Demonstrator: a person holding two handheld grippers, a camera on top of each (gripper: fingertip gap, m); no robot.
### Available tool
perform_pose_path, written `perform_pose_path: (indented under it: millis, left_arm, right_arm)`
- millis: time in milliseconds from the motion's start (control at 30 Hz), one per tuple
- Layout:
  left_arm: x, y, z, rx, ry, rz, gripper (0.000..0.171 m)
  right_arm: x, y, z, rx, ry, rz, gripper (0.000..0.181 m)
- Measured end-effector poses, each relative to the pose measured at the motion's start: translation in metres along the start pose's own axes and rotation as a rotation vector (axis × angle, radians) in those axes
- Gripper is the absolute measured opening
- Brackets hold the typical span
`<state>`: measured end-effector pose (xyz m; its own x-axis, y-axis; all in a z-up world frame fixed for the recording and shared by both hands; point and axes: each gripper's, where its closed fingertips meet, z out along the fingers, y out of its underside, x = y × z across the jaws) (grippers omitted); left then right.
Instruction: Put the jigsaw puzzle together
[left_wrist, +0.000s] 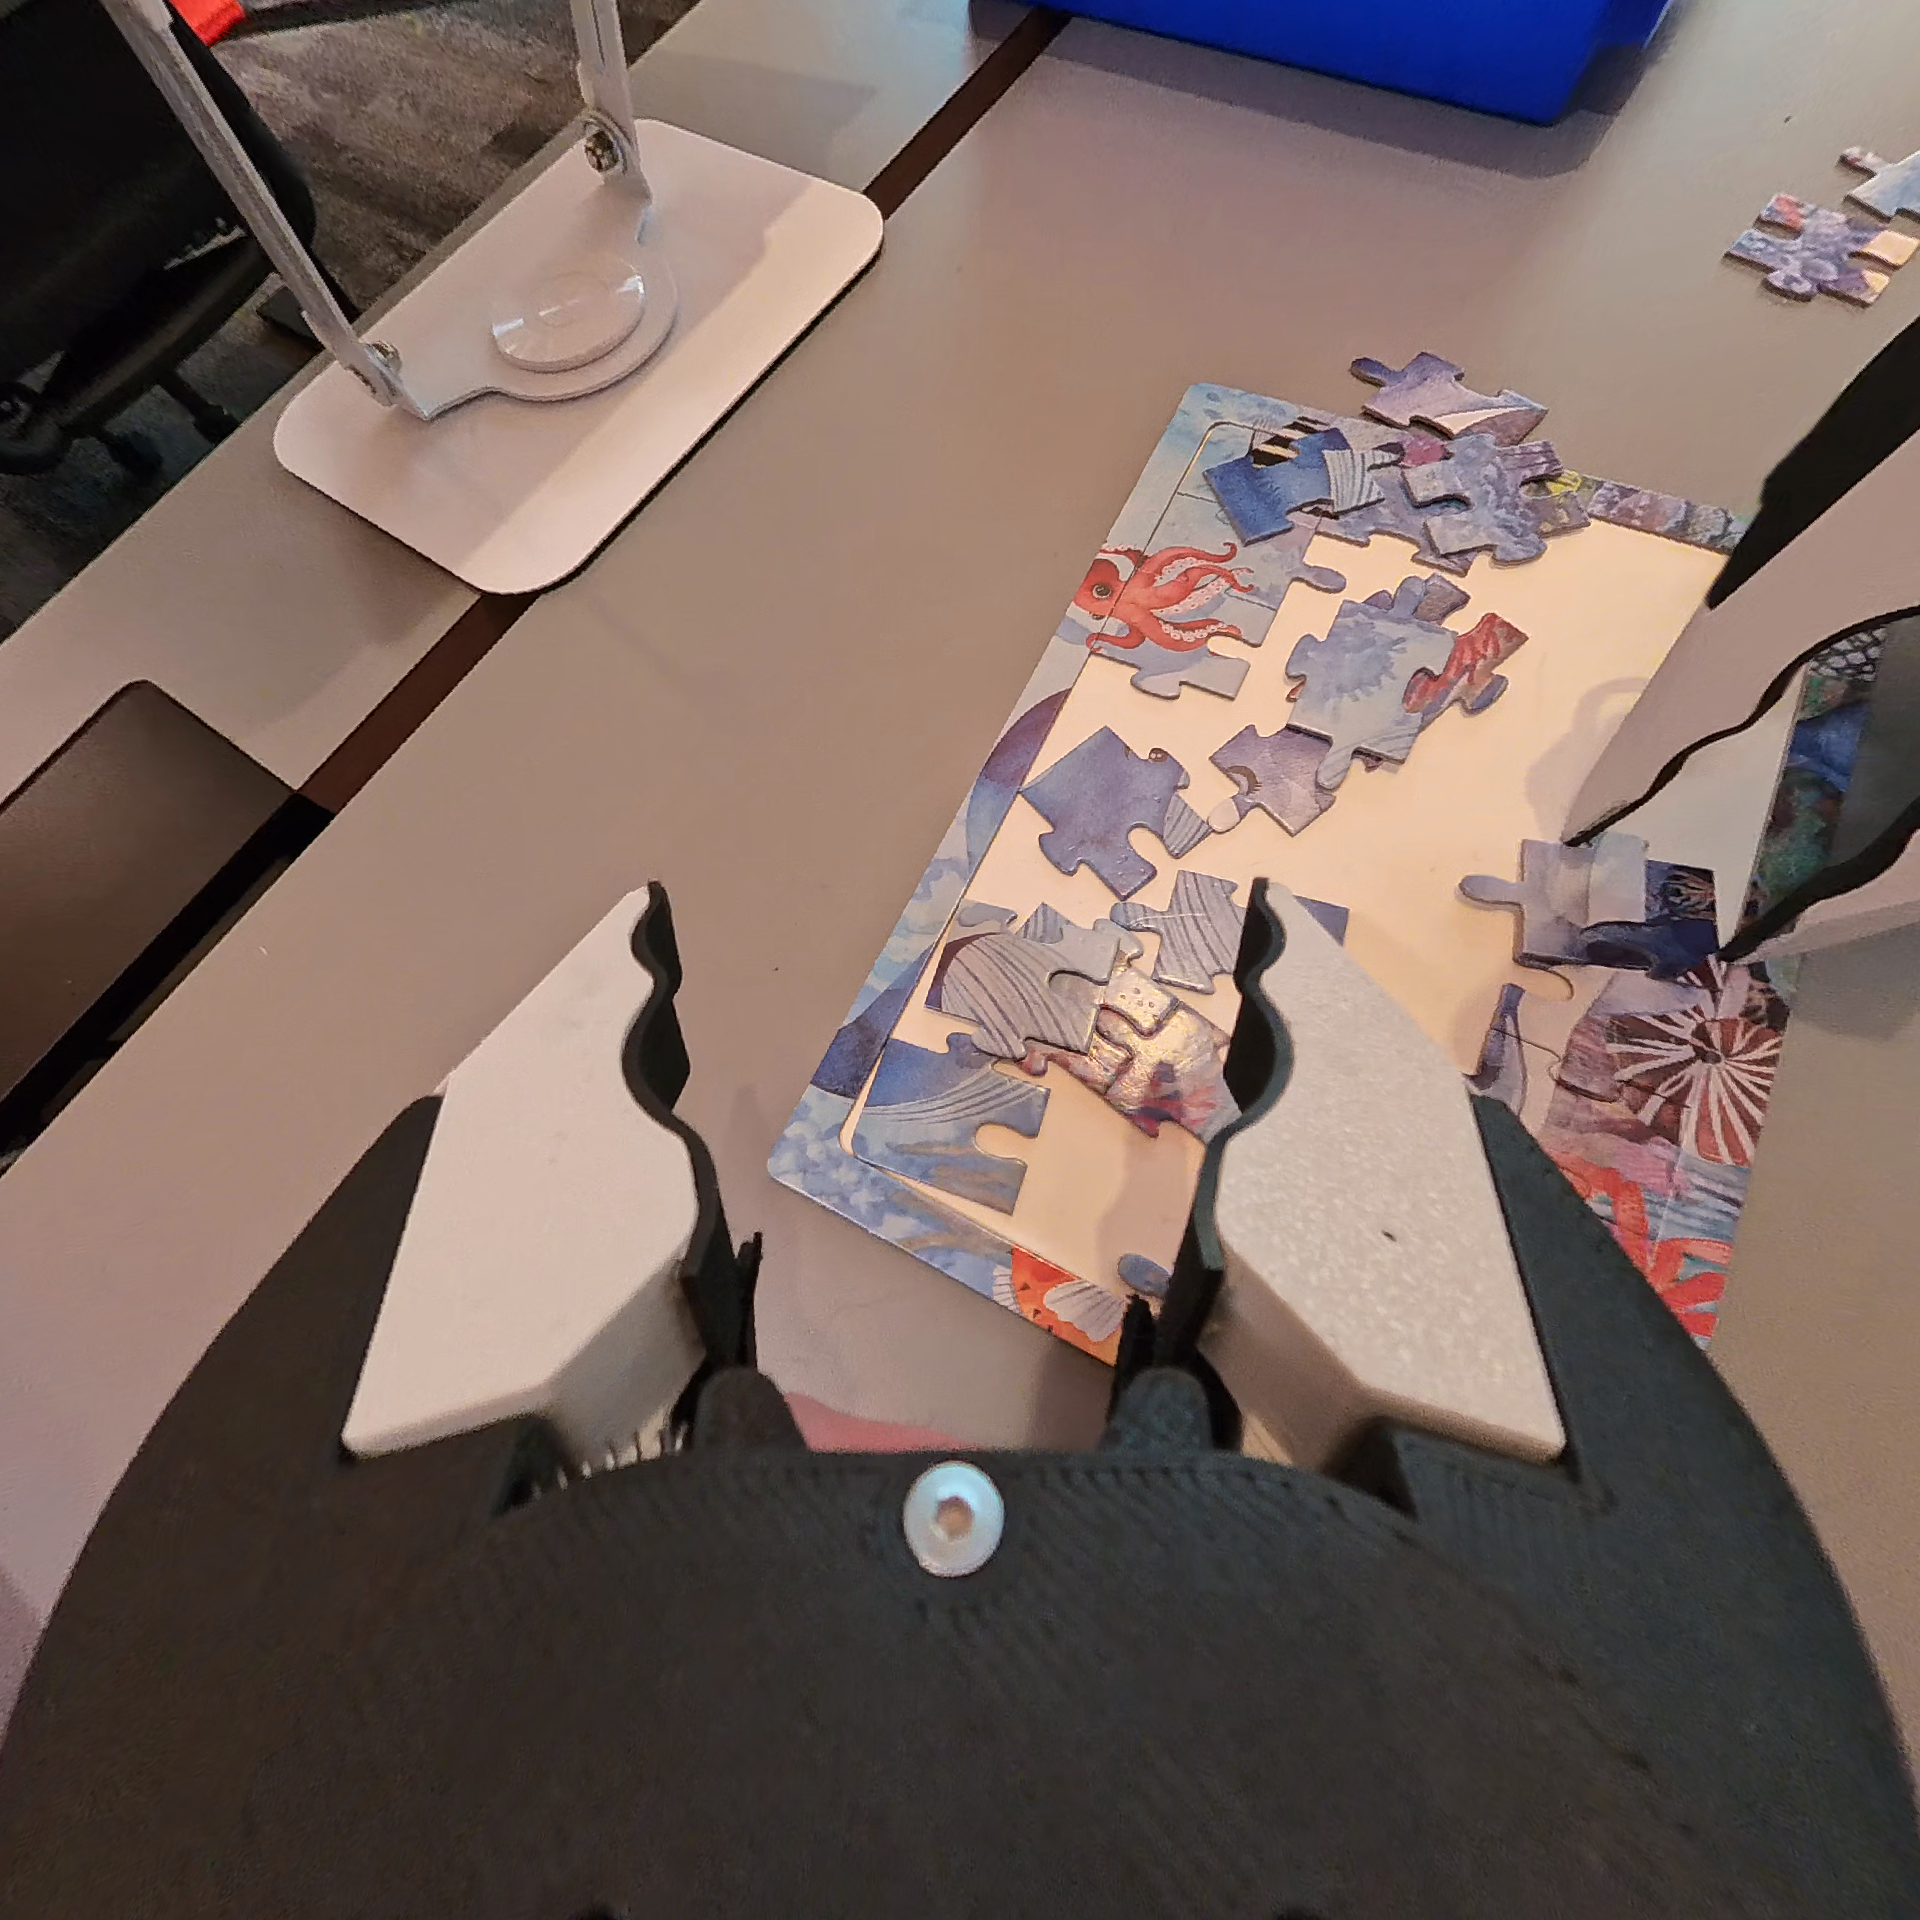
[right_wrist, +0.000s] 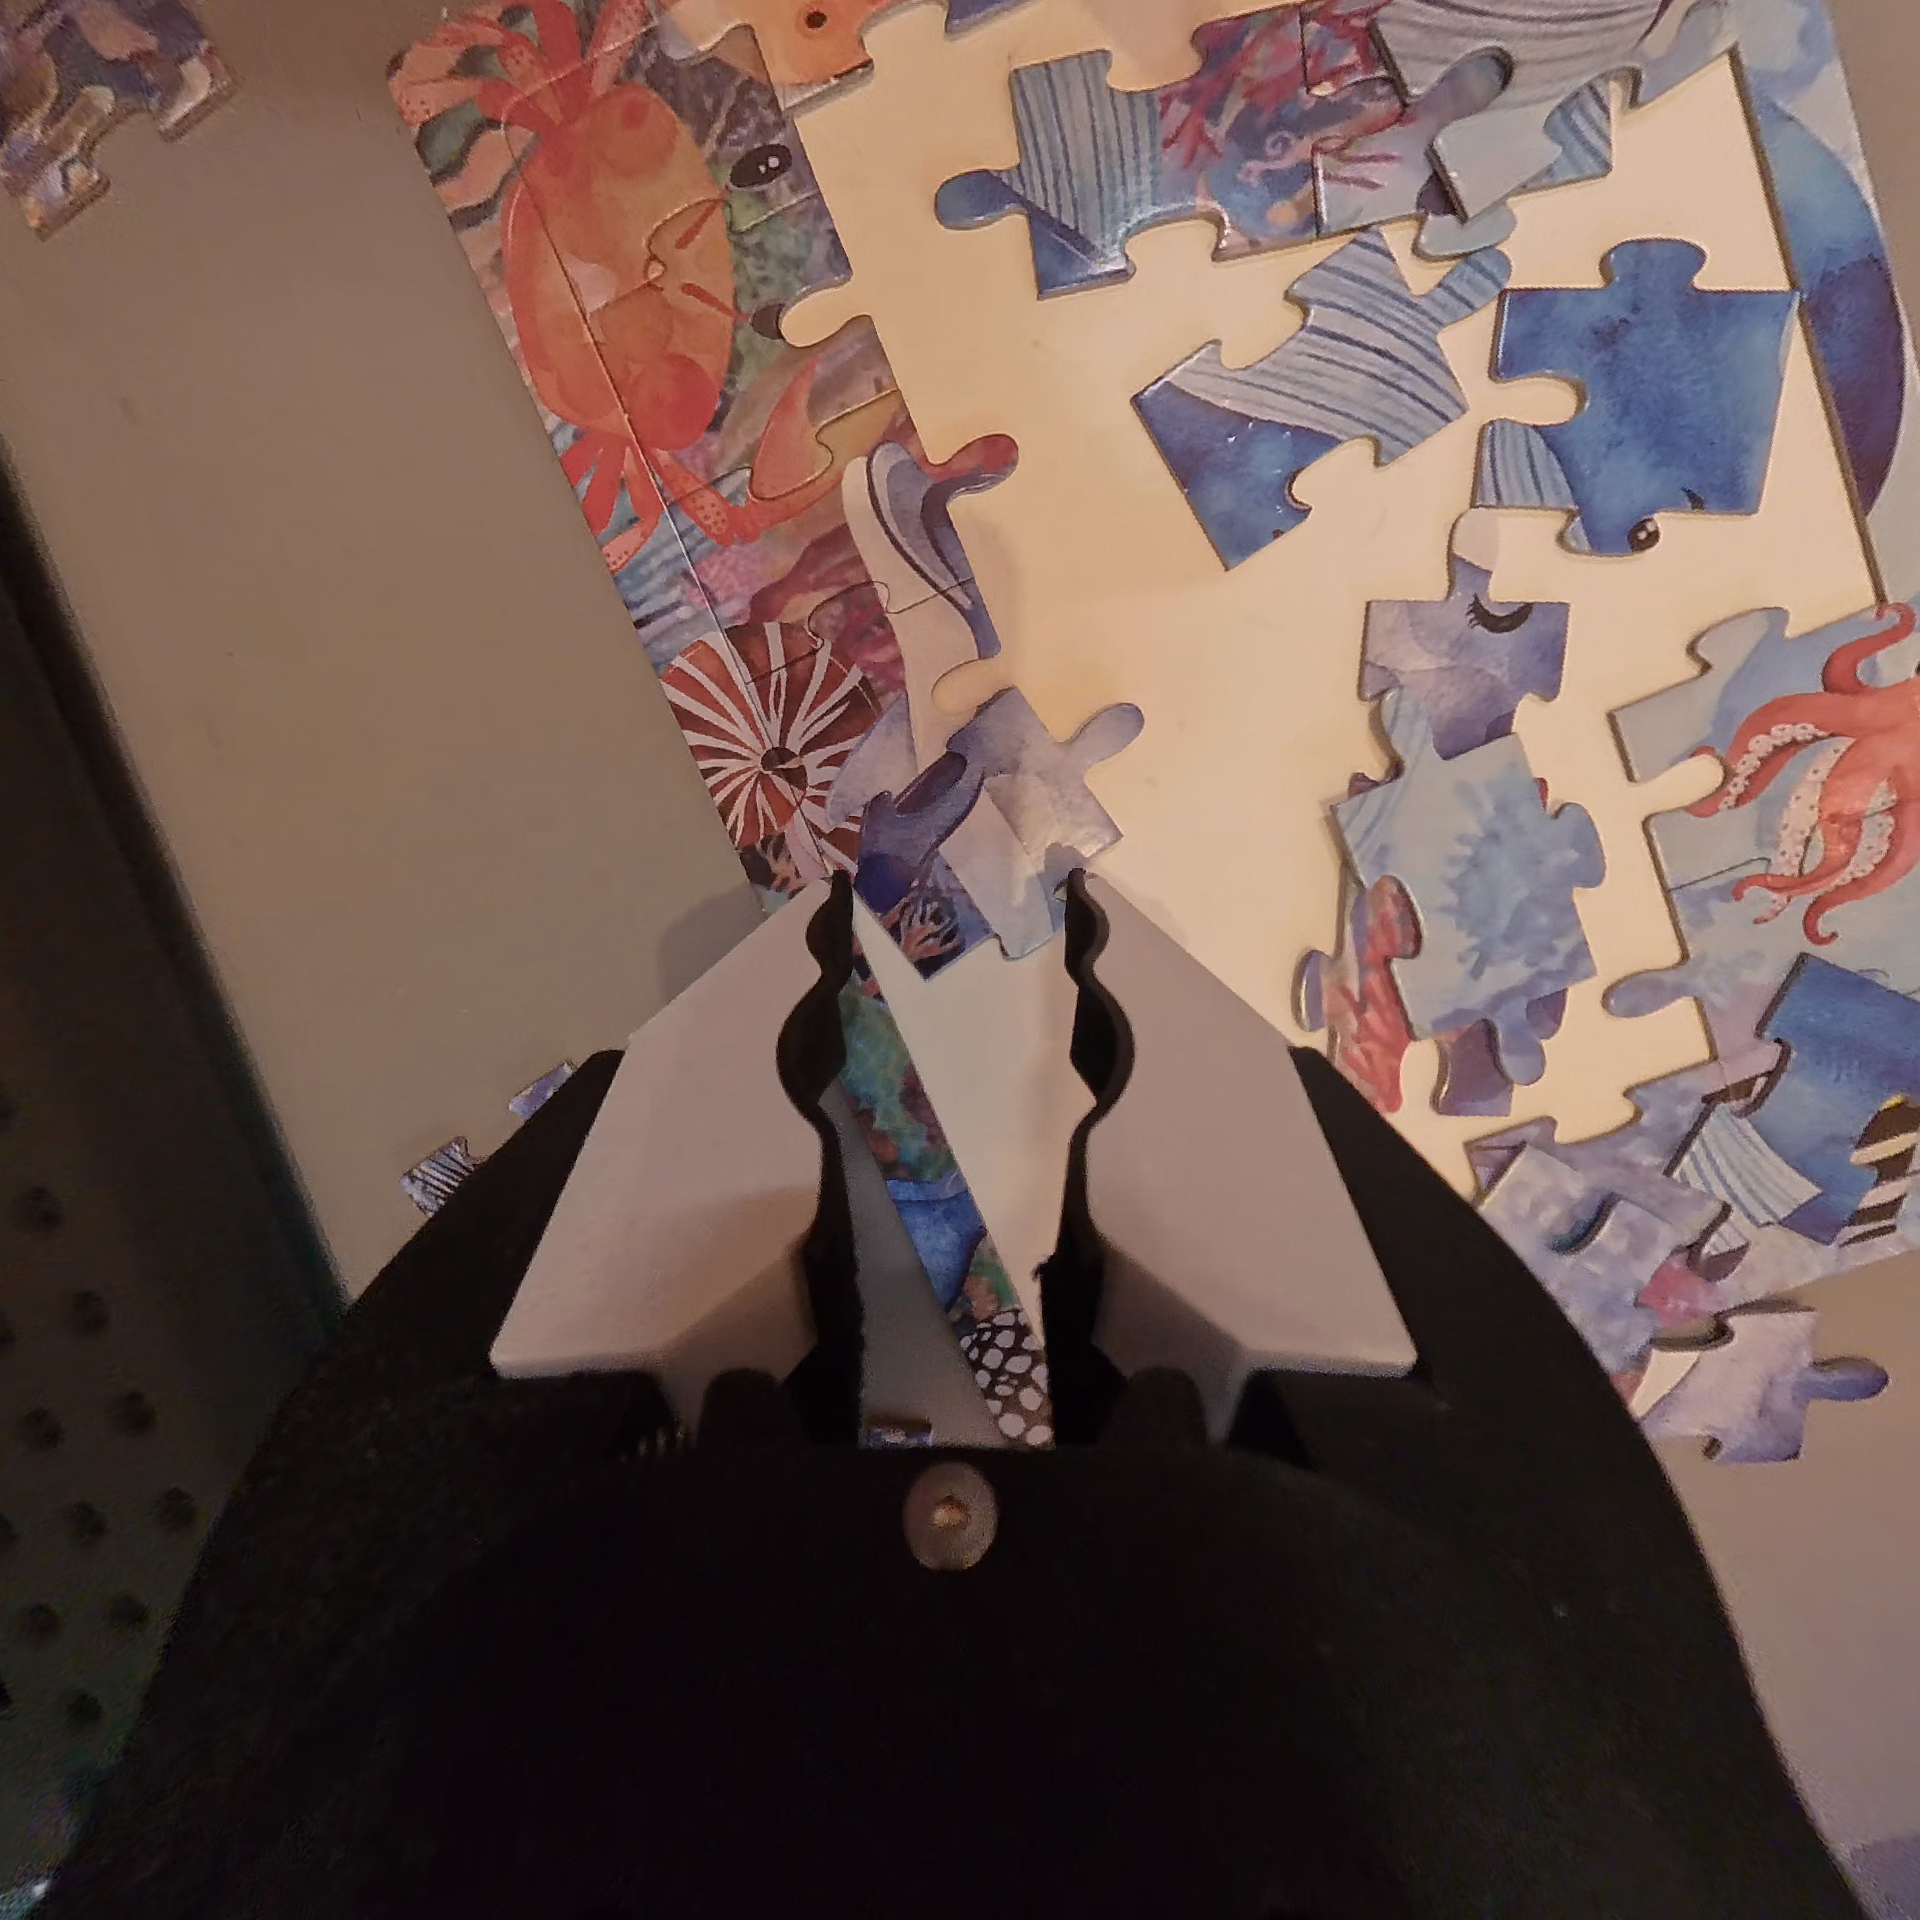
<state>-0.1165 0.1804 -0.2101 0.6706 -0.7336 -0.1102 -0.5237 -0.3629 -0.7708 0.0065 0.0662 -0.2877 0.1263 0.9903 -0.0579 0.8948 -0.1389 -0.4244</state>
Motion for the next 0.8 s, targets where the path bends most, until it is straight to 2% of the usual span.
perform_pose_path:
  millis: [100,200,433,600,733,800]
  left_arm:
    - [0.001,0.001,0.002,-0.008,0.000,0.004,0.105]
    - [0.002,0.001,0.003,-0.012,0.002,0.010,0.105]
    - [0.003,0.000,0.003,-0.013,0.002,0.013,0.106]
    - [0.003,0.000,0.003,-0.013,0.003,0.012,0.105]
    - [0.003,0.000,0.003,-0.014,0.003,0.014,0.105]
    - [0.002,0.000,0.002,-0.012,0.002,0.013,0.105]
  right_arm:
    - [0.001,0.004,-0.002,-0.028,0.020,0.046,0.038]
    - [0.002,0.009,-0.006,-0.065,0.063,0.057,0.029]
    - [-0.007,0.012,-0.006,-0.098,0.035,0.176,0.031]
    - [-0.002,0.003,-0.015,-0.084,0.064,0.147,0.033]
    - [-0.006,0.008,-0.005,-0.134,0.049,0.085,0.035]
    - [-0.006,0.005,-0.004,-0.114,0.045,0.068,0.034]
